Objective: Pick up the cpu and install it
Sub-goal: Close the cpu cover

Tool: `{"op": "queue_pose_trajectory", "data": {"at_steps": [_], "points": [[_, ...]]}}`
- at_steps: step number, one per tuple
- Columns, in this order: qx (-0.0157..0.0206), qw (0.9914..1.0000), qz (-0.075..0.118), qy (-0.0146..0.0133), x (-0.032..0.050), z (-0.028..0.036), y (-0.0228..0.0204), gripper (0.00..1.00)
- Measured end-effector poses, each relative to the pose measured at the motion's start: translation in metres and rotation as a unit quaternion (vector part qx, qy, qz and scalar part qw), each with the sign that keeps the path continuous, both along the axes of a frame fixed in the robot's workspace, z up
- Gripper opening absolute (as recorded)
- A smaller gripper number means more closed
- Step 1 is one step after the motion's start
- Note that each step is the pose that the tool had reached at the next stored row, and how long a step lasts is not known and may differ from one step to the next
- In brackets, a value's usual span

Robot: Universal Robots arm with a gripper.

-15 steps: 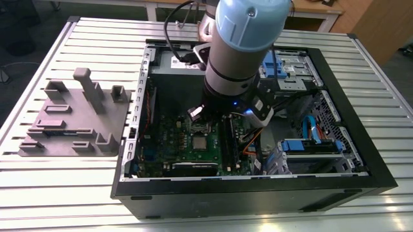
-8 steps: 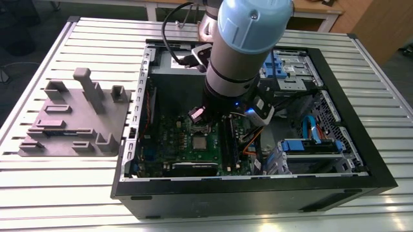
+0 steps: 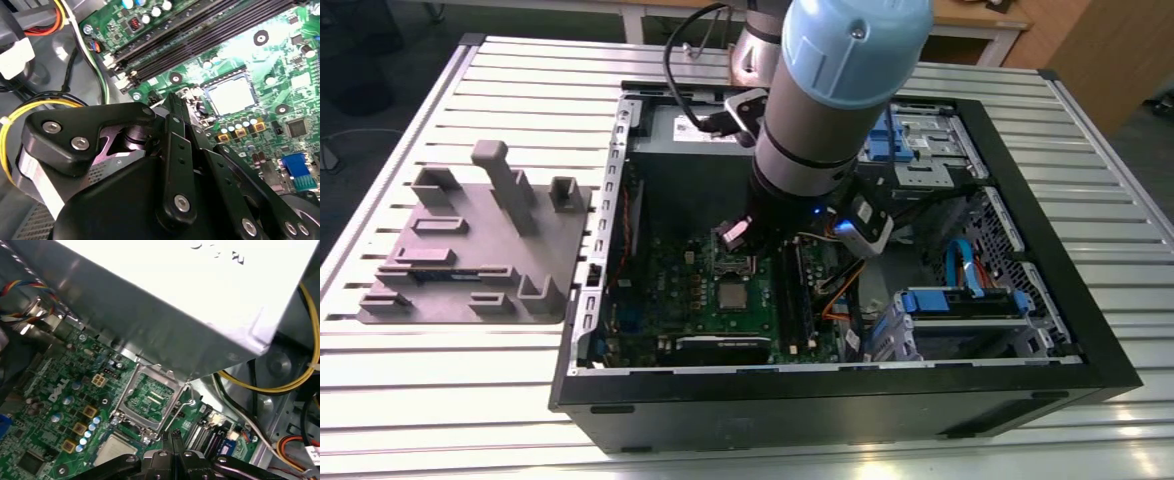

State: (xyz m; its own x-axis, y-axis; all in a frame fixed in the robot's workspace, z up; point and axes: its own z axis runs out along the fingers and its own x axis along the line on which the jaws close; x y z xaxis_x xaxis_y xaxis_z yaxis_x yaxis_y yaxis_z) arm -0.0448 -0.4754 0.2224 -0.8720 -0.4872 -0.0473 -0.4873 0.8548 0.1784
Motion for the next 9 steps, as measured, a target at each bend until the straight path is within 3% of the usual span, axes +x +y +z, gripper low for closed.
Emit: {"op": "queue_pose_trajectory", "data": {"at_steps": [5,8,9], "points": [[0.0008,1.00000,0.000,0.0000,0.0030,-0.0003,0.0054,0.10],[0.0077,0.99997,0.000,0.0000,0.0041,-0.0005,0.0060,0.10],[0.0124,0.99992,0.000,0.0000,0.0044,-0.0006,0.0061,0.10]]}}
